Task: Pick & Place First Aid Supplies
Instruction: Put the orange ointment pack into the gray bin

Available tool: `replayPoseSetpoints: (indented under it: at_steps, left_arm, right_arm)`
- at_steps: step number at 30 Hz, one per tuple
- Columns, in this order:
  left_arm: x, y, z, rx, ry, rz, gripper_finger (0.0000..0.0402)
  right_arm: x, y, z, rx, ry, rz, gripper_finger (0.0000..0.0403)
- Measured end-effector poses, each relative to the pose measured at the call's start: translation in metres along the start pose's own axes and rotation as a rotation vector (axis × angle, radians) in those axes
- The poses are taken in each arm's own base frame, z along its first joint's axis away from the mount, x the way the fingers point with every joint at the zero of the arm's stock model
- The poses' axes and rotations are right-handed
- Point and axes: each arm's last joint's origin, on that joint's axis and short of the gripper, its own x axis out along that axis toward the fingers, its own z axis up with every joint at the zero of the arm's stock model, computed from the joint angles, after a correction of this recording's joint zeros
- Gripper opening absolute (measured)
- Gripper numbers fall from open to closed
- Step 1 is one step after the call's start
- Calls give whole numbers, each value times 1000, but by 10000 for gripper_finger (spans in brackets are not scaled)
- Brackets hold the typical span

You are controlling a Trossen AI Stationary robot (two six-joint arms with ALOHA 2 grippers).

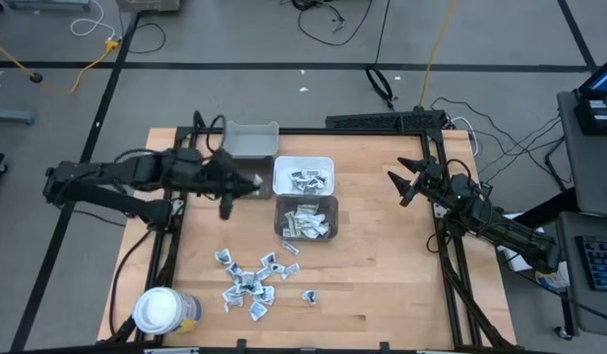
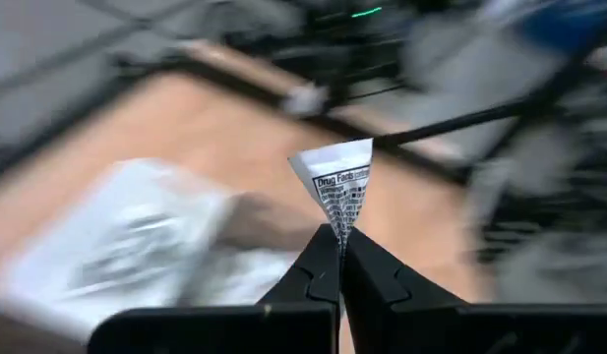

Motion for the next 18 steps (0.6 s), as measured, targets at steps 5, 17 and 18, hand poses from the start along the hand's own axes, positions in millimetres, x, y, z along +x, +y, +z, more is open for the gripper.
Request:
replayPoseSetpoints:
  at_steps: [5, 17, 18]
  left_arm:
    - [9, 20, -16, 24, 191, 194, 1]
    - [21, 44, -61, -52, 737, 439, 1]
    - [23, 48, -62, -67, 773, 453, 1]
  right_arm:
    - [0, 0, 0, 0, 0, 1, 297]
    - [0, 0, 1, 1, -13, 2, 297]
    - [0, 0, 1, 1, -14, 2, 297]
